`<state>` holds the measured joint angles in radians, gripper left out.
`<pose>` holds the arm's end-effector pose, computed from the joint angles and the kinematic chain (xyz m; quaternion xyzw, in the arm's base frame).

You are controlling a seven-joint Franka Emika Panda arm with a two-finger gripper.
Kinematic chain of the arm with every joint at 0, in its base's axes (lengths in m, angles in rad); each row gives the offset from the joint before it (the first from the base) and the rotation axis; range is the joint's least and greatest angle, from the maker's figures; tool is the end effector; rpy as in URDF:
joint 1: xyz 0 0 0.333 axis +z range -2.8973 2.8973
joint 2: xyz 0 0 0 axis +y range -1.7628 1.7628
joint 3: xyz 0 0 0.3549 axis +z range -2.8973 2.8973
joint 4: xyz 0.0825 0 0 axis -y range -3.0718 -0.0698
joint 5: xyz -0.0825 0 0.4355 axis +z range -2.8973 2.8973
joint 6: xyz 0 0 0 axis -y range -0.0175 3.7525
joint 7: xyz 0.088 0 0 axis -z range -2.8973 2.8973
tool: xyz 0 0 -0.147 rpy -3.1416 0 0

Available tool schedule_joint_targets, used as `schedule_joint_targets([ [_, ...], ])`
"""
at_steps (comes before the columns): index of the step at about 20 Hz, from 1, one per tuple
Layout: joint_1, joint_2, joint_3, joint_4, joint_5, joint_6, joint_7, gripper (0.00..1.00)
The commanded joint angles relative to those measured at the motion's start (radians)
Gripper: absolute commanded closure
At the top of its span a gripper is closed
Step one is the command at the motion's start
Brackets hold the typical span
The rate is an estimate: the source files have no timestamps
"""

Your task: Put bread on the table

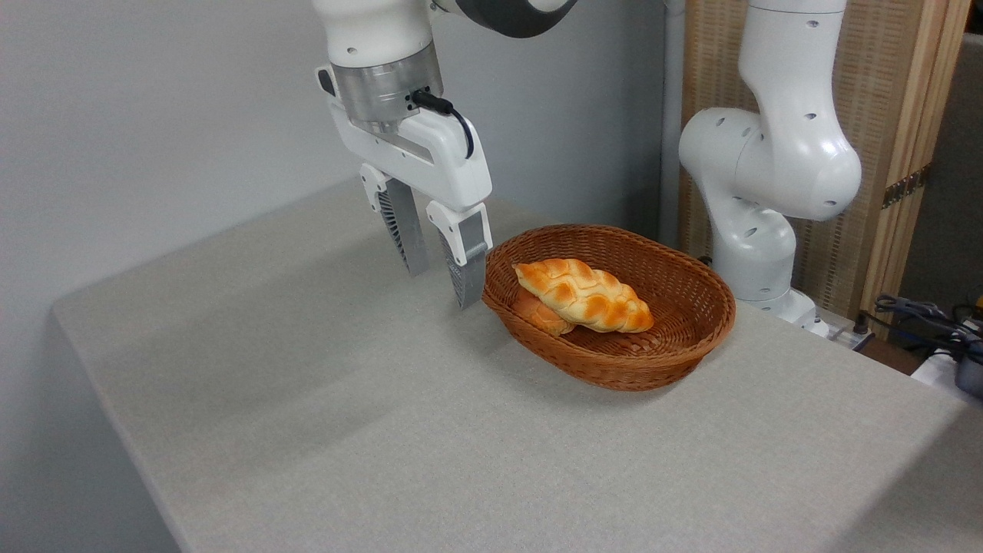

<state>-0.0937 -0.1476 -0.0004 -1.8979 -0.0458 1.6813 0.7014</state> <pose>0.5473 -0.0579 0.5470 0.9224 -0.3840 -0.0261 0.0319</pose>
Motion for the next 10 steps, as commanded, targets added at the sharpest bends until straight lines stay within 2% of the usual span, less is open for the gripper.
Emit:
schedule_joint_targets([
  [1,0.000,0.000,0.007,0.019,-0.012,-0.035,0.013,0.00],
  [10,0.000,0.003,0.011,0.019,-0.009,-0.035,0.023,0.00],
])
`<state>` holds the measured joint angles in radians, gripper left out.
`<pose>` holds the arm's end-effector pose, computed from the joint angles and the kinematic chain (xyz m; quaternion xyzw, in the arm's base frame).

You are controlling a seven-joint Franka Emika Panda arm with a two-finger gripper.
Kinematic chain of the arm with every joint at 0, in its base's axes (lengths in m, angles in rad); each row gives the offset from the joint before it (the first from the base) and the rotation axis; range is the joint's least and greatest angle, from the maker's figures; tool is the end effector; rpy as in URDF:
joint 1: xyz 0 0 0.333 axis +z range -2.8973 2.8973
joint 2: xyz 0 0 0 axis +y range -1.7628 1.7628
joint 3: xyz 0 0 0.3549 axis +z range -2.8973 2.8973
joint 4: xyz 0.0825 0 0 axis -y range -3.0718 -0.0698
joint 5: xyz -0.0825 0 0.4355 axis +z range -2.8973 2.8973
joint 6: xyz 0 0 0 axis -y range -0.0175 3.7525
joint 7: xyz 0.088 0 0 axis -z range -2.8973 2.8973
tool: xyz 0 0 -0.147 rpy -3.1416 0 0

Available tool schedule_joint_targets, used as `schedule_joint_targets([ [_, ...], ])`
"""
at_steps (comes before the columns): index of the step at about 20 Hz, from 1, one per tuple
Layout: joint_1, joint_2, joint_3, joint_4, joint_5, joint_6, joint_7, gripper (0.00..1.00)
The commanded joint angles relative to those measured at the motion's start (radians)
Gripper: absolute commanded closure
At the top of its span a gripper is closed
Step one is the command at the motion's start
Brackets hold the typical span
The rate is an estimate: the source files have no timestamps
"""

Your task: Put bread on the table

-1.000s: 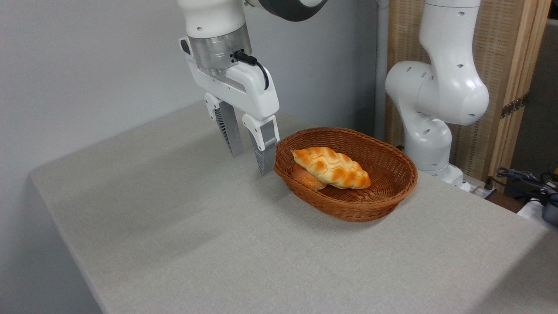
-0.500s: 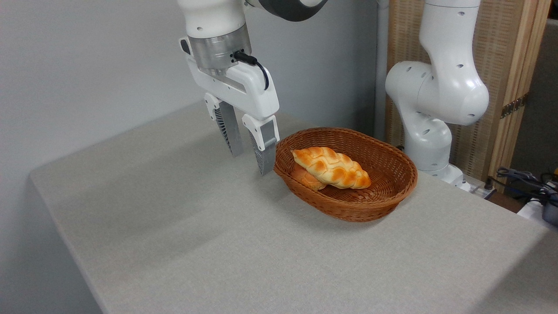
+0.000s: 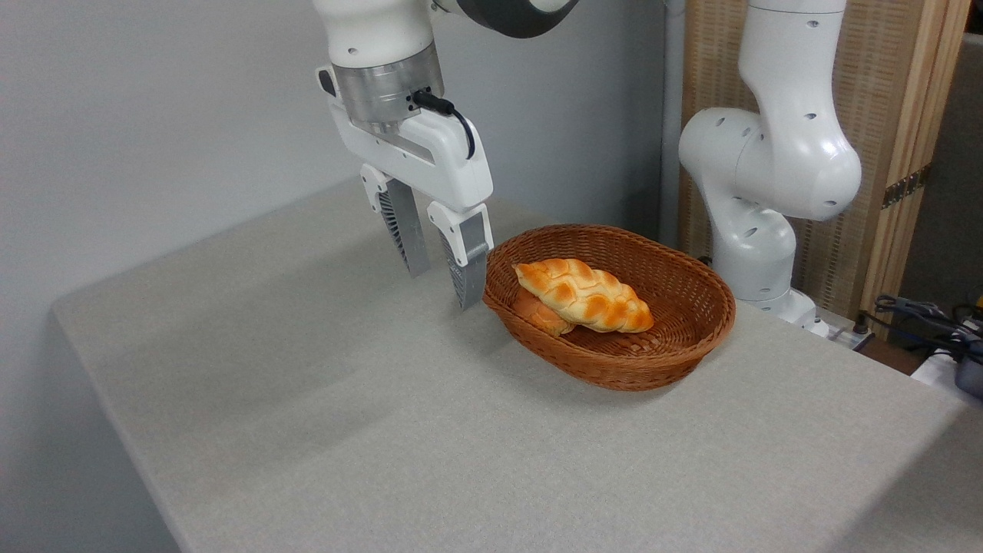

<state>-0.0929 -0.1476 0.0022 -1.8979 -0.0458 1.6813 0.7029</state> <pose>0.5475 -0.0560 0.5470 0.9228 -0.3831 -0.0260 0.0322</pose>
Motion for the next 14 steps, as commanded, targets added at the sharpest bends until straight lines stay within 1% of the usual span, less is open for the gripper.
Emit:
schedule_joint_targets([
  [1,-0.001,0.003,0.009,0.019,-0.009,-0.037,0.021,0.00],
  [5,-0.001,0.011,0.001,0.019,-0.009,-0.035,0.026,0.00],
  [10,-0.002,0.022,-0.014,0.019,-0.009,-0.035,0.067,0.00],
  [12,-0.005,0.017,-0.022,0.010,-0.011,-0.038,0.095,0.00],
  [14,-0.019,0.013,-0.025,0.005,-0.012,-0.075,0.147,0.00],
])
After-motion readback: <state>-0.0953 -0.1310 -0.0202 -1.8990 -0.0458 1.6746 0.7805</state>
